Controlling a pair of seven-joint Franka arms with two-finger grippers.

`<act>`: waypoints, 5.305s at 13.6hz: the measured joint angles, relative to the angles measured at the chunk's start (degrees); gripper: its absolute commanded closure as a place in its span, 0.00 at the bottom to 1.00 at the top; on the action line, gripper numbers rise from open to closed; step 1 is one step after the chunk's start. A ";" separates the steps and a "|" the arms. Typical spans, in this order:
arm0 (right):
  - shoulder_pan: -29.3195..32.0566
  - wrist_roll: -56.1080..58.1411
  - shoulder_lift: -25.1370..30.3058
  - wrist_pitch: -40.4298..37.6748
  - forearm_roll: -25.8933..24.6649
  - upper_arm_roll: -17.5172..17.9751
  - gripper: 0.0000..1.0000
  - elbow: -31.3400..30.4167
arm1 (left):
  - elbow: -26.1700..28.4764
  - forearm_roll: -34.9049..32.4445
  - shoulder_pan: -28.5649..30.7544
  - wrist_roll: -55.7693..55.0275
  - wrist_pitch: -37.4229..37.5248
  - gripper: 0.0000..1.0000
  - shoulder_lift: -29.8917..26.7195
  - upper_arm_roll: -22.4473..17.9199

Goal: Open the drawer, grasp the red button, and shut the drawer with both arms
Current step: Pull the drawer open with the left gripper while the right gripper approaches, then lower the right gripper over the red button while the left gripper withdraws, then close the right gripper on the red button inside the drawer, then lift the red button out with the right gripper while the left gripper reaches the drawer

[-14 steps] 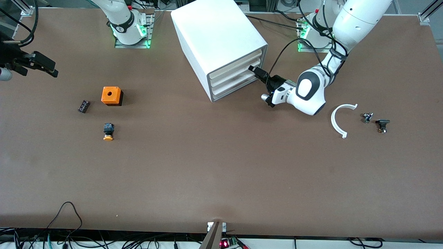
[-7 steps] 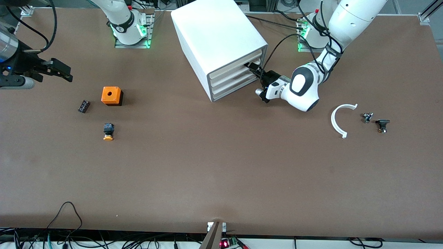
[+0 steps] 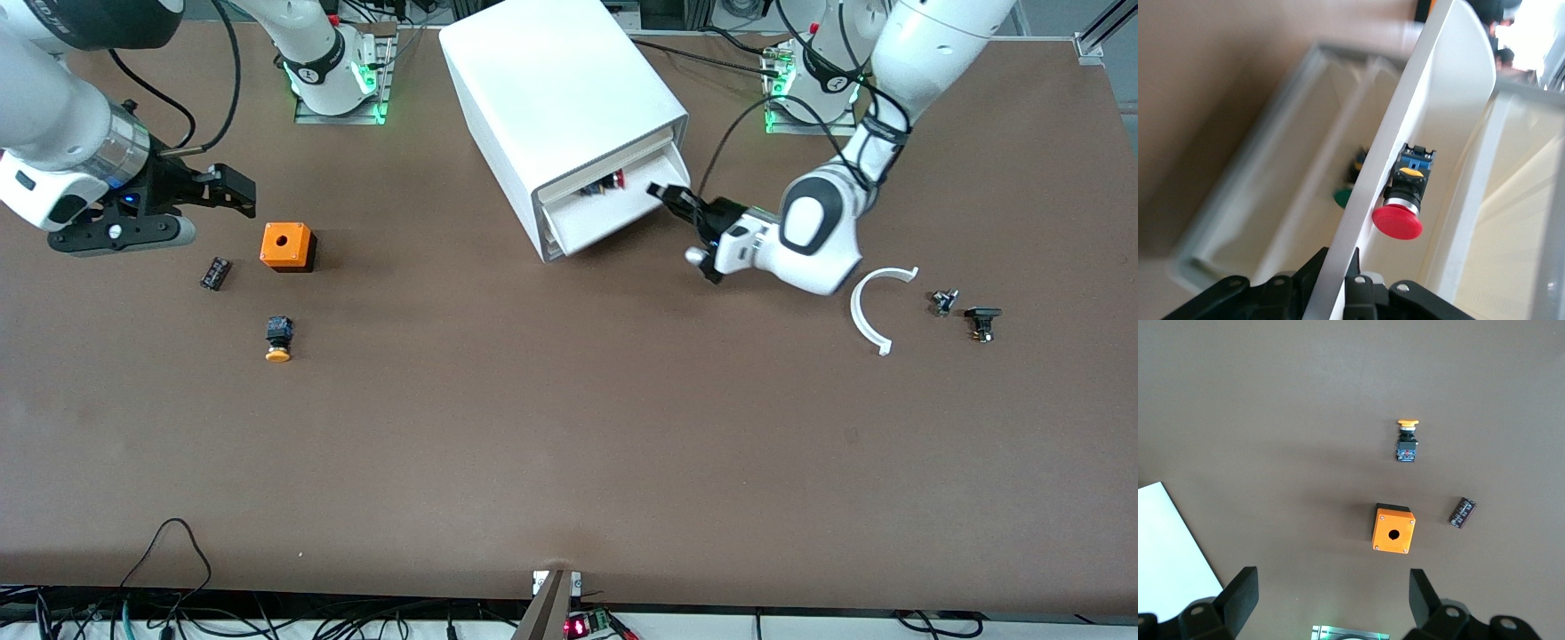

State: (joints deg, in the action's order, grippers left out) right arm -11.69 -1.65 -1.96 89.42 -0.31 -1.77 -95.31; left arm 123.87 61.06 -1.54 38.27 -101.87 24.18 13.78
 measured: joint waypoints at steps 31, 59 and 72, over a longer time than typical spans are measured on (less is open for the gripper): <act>-27.68 45.40 -33.97 24.27 -1.01 14.58 0.00 24.32 | -24.40 -60.76 5.03 -41.96 8.48 0.00 -27.51 -8.24; -32.53 47.71 -42.04 31.47 -4.45 14.69 0.62 24.61 | -24.48 -60.77 5.10 -42.12 8.49 0.00 -27.47 -8.37; -33.88 32.98 -36.55 31.66 -7.88 9.43 0.90 27.03 | -24.50 -60.77 5.10 -42.12 8.49 0.00 -26.34 -8.37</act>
State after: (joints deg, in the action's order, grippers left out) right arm -45.57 31.33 -38.51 121.08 -8.19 7.65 -68.28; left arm 99.37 0.30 3.56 -3.85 -93.38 -2.15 5.40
